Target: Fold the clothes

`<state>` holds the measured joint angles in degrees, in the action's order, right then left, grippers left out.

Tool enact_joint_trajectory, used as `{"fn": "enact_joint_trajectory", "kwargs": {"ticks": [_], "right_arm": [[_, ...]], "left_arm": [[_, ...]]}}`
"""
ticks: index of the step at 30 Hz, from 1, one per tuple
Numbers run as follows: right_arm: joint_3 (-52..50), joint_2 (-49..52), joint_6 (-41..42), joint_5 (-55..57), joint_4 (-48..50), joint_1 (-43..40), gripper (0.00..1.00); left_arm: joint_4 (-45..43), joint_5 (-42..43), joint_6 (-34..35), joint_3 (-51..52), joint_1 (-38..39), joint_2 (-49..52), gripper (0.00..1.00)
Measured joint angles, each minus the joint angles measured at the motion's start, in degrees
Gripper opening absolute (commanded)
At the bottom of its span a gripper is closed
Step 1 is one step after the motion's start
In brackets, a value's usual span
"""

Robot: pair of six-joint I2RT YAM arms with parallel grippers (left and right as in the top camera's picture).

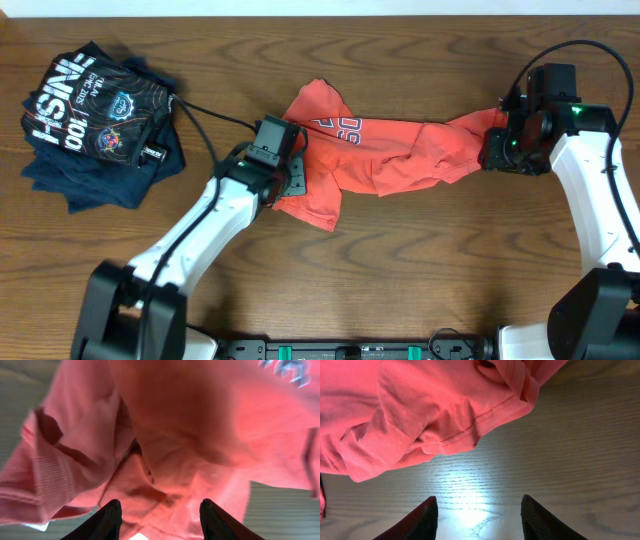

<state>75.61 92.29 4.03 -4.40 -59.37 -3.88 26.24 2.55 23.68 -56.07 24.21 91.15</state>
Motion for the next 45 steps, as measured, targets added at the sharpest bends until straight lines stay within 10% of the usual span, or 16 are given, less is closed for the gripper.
{"fn": "enact_joint_trajectory", "kwargs": {"ticks": [8,12,45], "right_arm": [[0.0,0.02,0.0,0.0,0.02,0.7,0.52],[0.0,0.02,0.0,-0.09,0.02,0.72,0.51],[-3.13,13.66,-1.84,-5.18,12.61,17.07,0.37]], "left_arm": [[-5.44,1.01,0.09,0.07,0.0,7.5,0.45],[-5.68,2.36,0.09,0.07,0.0,9.46,0.06],[8.37,1.53,-4.63,0.09,-0.42,-25.0,0.06]]}}
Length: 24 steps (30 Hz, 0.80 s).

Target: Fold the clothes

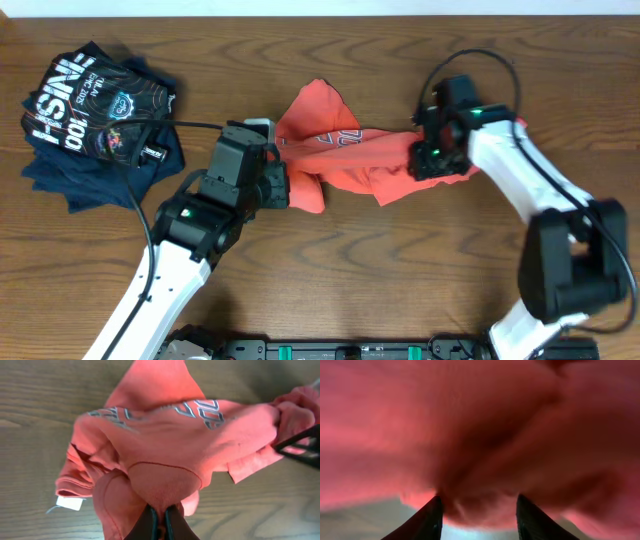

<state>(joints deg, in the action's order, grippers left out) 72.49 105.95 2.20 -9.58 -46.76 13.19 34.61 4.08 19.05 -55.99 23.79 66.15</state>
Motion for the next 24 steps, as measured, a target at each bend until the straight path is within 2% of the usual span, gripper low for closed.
{"fn": "enact_joint_trajectory", "kwargs": {"ticks": [3,12,16,21,24], "right_arm": [[-0.04,3.43,1.25,-0.04,1.73,1.75,0.01],[-0.26,3.58,5.84,5.09,-5.44,2.38,0.01],[-0.37,-3.08,7.54,8.98,-7.26,-0.66,0.01],[-0.22,-14.6,8.37,12.07,-9.2,-9.81,0.02],[-0.13,-16.57,9.07,13.51,-13.03,-14.43,0.18]], "left_arm": [[0.57,-0.31,-0.02,0.0,-0.02,0.11,0.06],[1.44,-0.96,-0.04,0.0,-0.02,1.62,0.06],[1.44,-1.11,-0.04,0.0,-0.02,2.1,0.06],[1.79,-2.34,-0.04,0.0,-0.02,2.12,0.06],[2.16,-2.93,-0.04,0.0,-0.02,2.12,0.06]]}}
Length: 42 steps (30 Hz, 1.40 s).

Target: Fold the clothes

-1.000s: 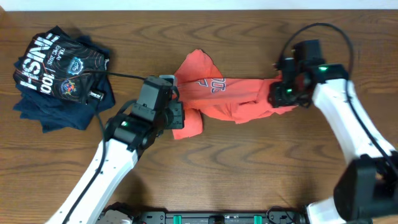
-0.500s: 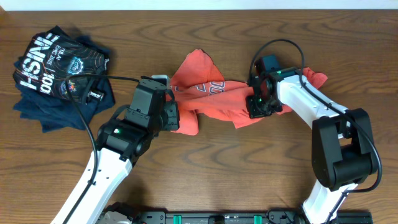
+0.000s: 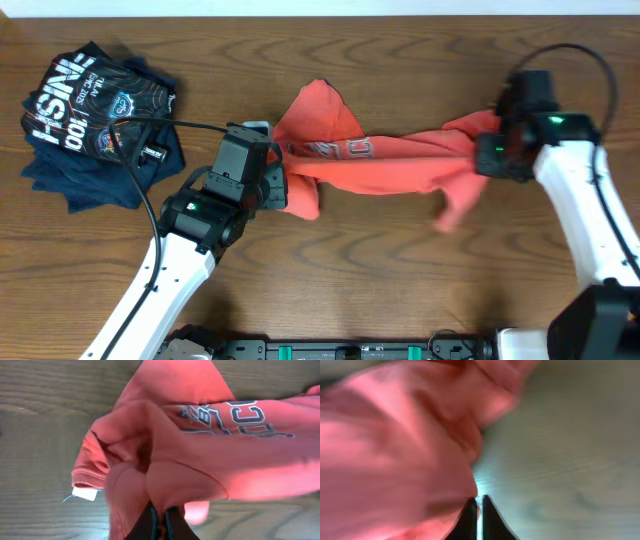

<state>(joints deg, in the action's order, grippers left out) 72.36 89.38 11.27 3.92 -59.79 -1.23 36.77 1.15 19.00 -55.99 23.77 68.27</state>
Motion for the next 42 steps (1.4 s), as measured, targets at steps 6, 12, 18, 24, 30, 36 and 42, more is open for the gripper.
{"fn": "enact_joint_trajectory", "kwargs": {"ticks": [6,12,18,24,30,36,42], "right_arm": [[-0.5,0.59,0.37,2.16,-5.77,-5.92,0.22],[-0.92,0.61,0.17,-1.31,-7.58,-5.99,0.24],[-4.48,0.61,-1.68,-7.45,-8.31,-0.9,0.28],[-14.99,0.66,1.68,-9.38,-3.74,0.9,0.34],[-24.92,0.72,10.71,-9.7,1.88,0.9,0.58],[-31.34,0.52,17.42,-9.68,8.46,0.9,0.99],[-33.79,-2.45,22.1,-8.2,13.0,0.9,0.57]], "left_arm": [[0.31,-0.55,0.0,0.0,0.0,0.0,0.06],[0.22,-0.74,0.0,0.0,0.0,0.0,0.06],[-0.87,-0.79,0.0,0.0,0.0,0.0,0.06],[-0.81,-1.16,0.0,0.0,0.0,0.0,0.07],[-0.81,-1.18,0.0,0.0,0.0,0.0,0.06],[-0.76,-1.18,0.0,0.0,0.0,0.0,0.06],[-0.79,-1.18,0.0,0.0,0.0,0.0,0.06]]}}
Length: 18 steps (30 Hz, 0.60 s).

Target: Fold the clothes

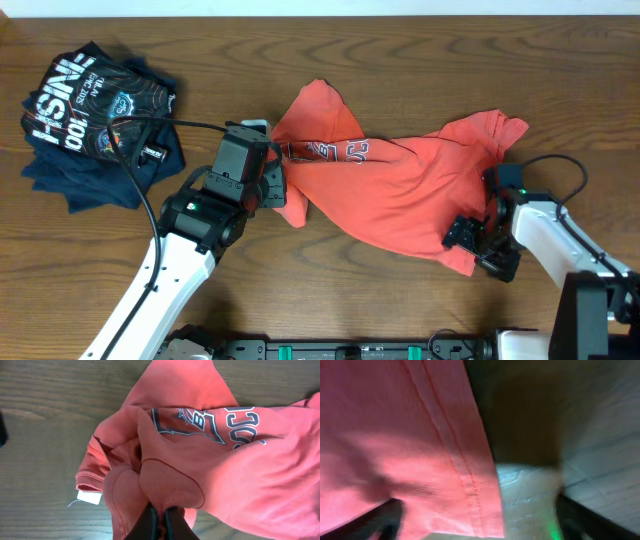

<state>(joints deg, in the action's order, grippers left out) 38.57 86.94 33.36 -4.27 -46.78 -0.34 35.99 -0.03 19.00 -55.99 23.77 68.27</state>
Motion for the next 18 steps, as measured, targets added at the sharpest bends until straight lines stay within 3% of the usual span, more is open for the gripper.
{"fn": "enact_joint_trajectory", "kwargs": {"ticks": [2,3,12,18], "right_arm": [[-0.07,-0.46,0.37,1.27,2.69,0.0,0.11],[0.0,-0.48,0.37,1.49,4.33,0.0,0.01],[0.87,-0.13,0.31,0.33,5.88,-0.66,0.01],[8.24,3.28,-3.52,-1.36,-4.7,-2.69,0.01]], "left_arm": [[0.0,0.0,0.0,0.0,0.0,0.0,0.06],[0.0,0.0,0.0,0.0,0.0,0.0,0.06],[0.0,0.0,0.0,0.0,0.0,0.0,0.06],[-0.52,0.02,0.0,0.0,0.0,0.0,0.06]]}}
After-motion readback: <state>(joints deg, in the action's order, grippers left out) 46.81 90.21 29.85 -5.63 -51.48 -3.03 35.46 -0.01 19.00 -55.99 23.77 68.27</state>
